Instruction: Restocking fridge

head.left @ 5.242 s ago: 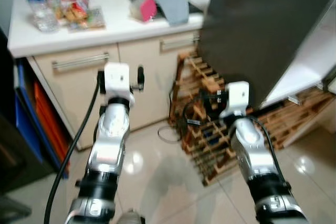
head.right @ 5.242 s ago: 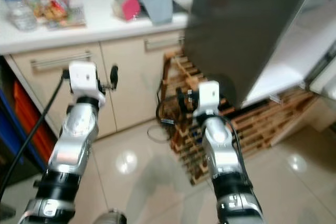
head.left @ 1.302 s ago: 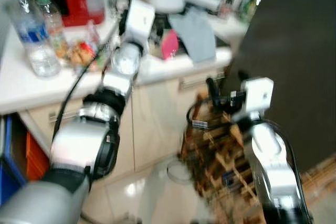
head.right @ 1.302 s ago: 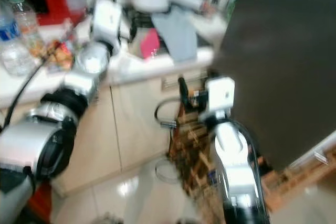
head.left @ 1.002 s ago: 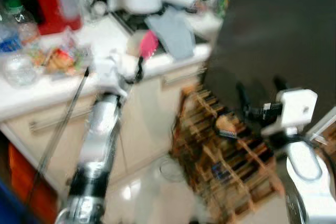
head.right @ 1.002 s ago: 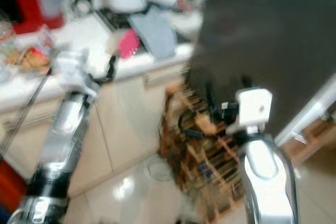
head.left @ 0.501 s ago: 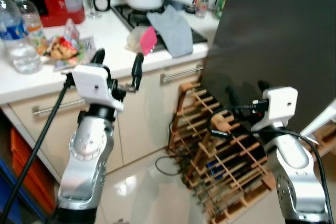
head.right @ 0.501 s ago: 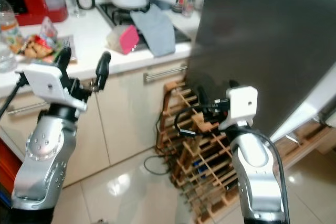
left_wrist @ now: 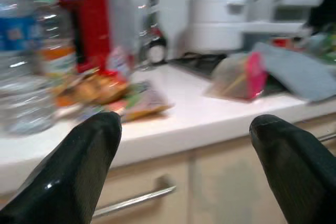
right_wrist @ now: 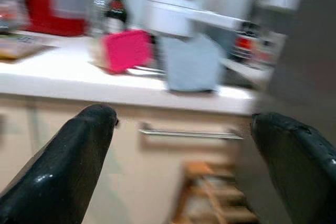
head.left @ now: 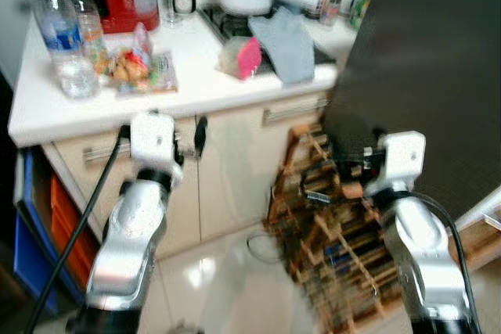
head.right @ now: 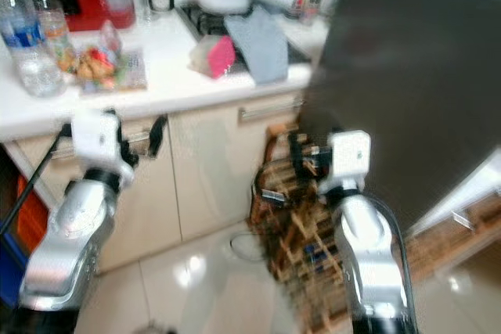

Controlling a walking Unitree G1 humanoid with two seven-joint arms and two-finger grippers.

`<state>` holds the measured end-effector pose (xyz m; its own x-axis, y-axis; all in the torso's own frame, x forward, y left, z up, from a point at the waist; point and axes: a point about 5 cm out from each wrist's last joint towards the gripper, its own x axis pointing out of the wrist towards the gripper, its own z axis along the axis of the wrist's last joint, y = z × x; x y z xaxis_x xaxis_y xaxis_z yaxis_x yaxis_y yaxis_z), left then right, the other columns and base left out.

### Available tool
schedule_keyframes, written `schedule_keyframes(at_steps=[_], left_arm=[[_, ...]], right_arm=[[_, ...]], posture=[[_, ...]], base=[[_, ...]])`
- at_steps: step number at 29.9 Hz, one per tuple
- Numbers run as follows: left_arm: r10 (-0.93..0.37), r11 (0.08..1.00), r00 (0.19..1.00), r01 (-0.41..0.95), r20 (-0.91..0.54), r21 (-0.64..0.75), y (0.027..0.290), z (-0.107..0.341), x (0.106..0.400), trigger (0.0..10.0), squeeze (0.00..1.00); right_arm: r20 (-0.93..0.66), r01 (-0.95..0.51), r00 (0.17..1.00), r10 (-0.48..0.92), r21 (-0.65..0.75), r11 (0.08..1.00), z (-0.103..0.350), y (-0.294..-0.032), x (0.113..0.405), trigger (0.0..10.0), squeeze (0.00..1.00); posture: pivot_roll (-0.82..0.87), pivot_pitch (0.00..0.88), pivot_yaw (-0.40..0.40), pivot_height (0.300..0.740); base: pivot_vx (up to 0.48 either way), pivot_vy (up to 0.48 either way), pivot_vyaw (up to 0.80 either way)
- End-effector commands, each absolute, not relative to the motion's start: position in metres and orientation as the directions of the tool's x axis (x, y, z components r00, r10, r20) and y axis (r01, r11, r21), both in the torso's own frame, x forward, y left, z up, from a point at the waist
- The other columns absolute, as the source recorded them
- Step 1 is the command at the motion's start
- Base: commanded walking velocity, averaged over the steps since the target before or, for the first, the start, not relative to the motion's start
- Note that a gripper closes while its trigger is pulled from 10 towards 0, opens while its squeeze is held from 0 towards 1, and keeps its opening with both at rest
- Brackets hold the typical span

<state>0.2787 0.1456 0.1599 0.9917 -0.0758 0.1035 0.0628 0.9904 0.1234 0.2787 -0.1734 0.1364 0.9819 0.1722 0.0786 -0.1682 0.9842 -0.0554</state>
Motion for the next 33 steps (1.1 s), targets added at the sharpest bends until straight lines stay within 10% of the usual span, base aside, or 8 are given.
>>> schedule_keyframes(at_steps=[1,33], left_arm=[[-0.074,0.986,0.989,0.053,0.128,0.16,0.147,0.168,0.284,10.0,0.0],[-0.308,0.938,0.873,0.211,0.378,0.275,0.114,0.225,0.293,10.0,0.0]], right_arm=[[0.095,-0.163,0.981,0.168,-0.052,0.985,0.139,-0.172,0.282,10.0,0.0],[0.25,-0.093,0.961,0.115,-0.098,0.991,0.162,-0.169,0.282,10.0,0.0]], posture=[[0.0,0.0,-0.063,0.74],[-0.01,0.0,-0.046,0.74]], base=[[0.48,0.0,0.74],[0.48,0.0,-0.11]])
